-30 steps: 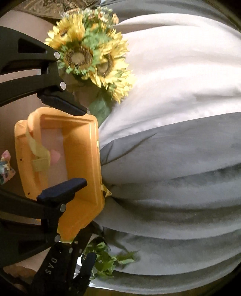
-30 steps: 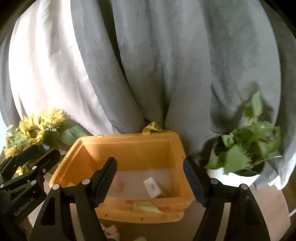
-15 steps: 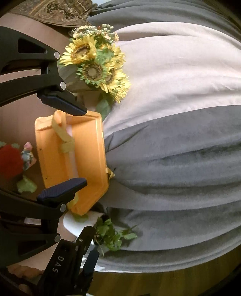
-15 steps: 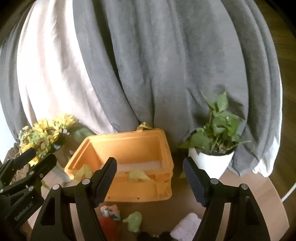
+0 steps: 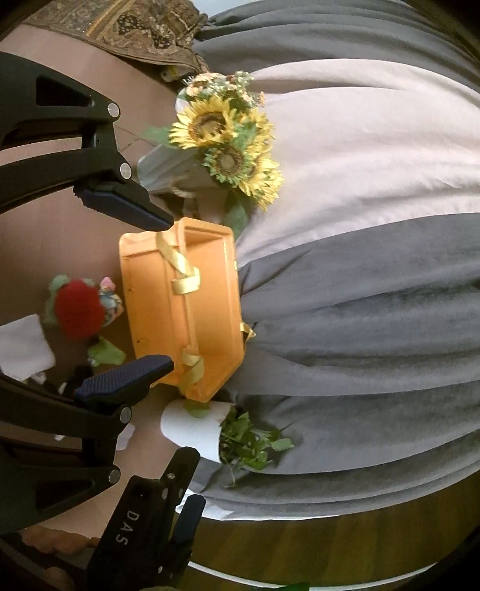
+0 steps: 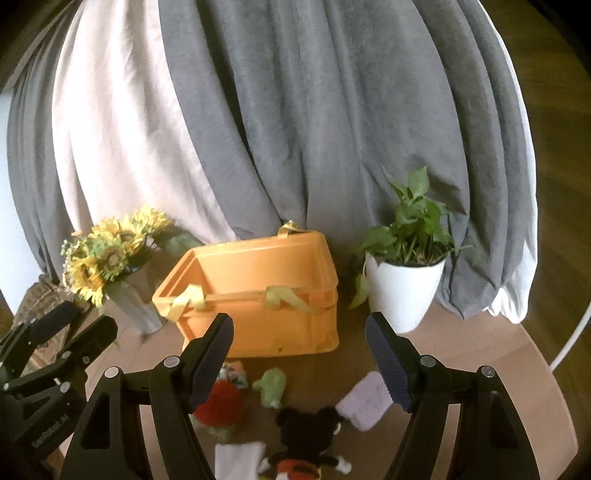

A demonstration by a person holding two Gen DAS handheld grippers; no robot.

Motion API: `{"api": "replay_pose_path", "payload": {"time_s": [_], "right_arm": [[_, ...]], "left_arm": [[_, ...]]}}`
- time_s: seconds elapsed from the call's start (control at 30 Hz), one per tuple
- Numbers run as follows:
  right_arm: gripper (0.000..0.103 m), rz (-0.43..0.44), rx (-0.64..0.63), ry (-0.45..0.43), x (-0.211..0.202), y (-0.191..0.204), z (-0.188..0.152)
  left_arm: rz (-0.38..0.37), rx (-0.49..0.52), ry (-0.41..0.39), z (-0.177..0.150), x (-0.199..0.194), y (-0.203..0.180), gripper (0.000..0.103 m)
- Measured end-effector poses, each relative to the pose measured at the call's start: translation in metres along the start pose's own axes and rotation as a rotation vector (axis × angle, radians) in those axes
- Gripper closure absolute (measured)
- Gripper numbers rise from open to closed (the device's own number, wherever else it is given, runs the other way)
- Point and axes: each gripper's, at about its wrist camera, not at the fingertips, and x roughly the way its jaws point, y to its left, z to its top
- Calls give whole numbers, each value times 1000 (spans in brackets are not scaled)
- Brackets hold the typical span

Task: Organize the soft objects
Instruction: 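Withdraw both tools from the crate back over the table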

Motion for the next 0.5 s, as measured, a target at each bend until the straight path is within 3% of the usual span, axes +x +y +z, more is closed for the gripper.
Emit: {"api": "replay_pose_path", "payload": {"time_s": [0.5], "right_arm": [[28,-20,5,53,-18,2,-46]], "left_arm": [[-72,19,62,-47,-13,-3,34]]}}
